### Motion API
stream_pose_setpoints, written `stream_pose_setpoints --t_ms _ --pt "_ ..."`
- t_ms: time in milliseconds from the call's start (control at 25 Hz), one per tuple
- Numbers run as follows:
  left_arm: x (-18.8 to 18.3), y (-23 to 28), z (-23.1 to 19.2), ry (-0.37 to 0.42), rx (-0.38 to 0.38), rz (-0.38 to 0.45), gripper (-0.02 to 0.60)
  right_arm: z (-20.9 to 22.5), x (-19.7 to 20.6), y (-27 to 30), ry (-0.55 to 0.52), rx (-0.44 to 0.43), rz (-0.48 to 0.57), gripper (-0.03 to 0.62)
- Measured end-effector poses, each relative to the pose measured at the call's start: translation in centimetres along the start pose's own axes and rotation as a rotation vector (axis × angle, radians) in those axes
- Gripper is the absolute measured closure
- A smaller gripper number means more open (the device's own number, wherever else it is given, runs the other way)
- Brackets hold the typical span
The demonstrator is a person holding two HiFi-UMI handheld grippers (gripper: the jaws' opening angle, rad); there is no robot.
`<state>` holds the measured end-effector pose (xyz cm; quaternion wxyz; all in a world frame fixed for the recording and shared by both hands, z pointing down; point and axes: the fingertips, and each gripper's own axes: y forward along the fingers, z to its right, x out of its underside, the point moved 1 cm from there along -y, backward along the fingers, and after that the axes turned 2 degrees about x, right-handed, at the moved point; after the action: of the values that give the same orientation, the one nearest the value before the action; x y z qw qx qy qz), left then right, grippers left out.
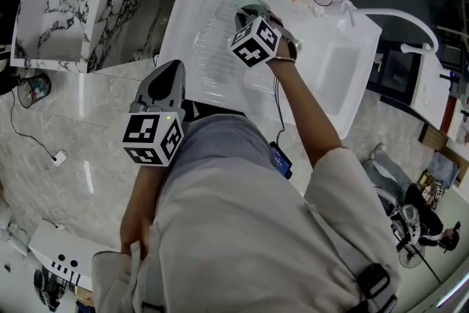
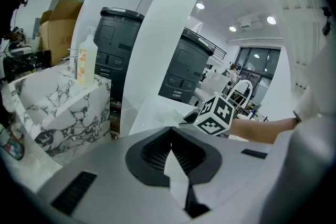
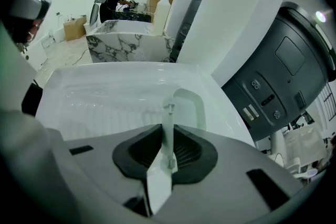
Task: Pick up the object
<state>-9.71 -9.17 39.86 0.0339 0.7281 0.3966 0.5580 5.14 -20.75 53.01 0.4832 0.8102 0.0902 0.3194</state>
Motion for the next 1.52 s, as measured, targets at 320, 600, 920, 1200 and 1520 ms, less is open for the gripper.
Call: stream_pose_setpoints --t_ms 320,600,920,1200,1520 --pt "0.2 0.4 0.4 -0.024 0.022 -0.008 0.581 -0.7 0.4 -1.2 0.099 -0.052 0.025 0.53" --pt "0.4 0.6 0.8 -0.019 0.036 -0.011 0.581 -1.0 0.7 -2.3 0.135 -0.056 0.045 0.53" --pt "0.5 0.8 1.3 -0.017 0.048 -0.011 0.581 -1.6 1.3 -3.6 0.185 -0.069 0.061 0.53" --pt "0.4 1.0 1.8 -0.011 0.056 -0.008 0.581 -1.8 2.0 -4.8 0.223 -0.074 0.082 0.53" --pt "0.5 0.9 2.1 -0.006 0.058 -0.006 0.581 -2.1 2.1 -6.4 0.272 -0.085 0.113 0.53"
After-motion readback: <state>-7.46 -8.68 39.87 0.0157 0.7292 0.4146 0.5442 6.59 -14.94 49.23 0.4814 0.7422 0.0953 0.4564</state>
